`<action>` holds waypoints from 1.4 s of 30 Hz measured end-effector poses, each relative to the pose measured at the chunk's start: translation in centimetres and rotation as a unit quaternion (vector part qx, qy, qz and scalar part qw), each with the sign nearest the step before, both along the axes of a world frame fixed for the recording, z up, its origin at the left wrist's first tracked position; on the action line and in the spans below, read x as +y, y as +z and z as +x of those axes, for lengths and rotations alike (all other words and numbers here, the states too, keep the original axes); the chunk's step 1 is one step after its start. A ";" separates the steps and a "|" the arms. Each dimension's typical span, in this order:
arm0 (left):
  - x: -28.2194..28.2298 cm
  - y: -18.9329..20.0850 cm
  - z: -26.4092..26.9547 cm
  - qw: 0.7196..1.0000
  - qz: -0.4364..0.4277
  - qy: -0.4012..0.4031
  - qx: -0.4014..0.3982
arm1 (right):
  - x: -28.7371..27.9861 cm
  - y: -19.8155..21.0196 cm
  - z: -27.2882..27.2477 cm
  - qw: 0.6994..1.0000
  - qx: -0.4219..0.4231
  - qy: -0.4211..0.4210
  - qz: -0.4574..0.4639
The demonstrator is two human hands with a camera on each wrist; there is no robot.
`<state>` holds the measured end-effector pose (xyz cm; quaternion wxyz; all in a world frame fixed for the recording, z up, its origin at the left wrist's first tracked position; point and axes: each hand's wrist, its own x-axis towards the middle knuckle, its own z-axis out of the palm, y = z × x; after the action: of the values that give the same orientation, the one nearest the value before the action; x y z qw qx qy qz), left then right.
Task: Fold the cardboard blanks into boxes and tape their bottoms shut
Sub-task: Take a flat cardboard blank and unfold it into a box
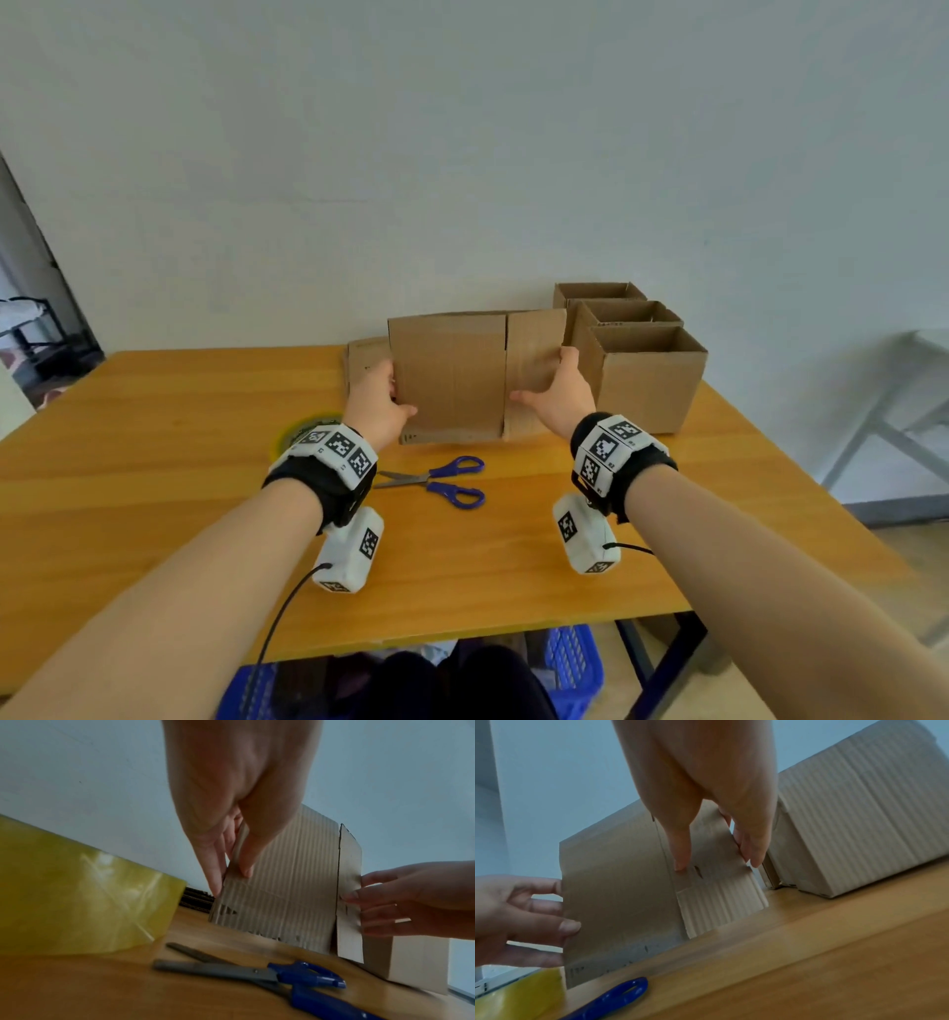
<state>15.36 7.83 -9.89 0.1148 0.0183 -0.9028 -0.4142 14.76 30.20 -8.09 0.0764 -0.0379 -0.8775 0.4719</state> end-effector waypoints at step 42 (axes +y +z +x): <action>-0.1 2.5 0.7 0.877 0.416 -0.142 -0.196 | -0.1 -0.3 -2.0 0.900 -0.152 0.145 -0.381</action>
<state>16.08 7.72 -7.35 -0.1427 0.0167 -0.6441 -0.7514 12.77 30.15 -8.35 -0.1479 -0.0077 -0.6277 0.7642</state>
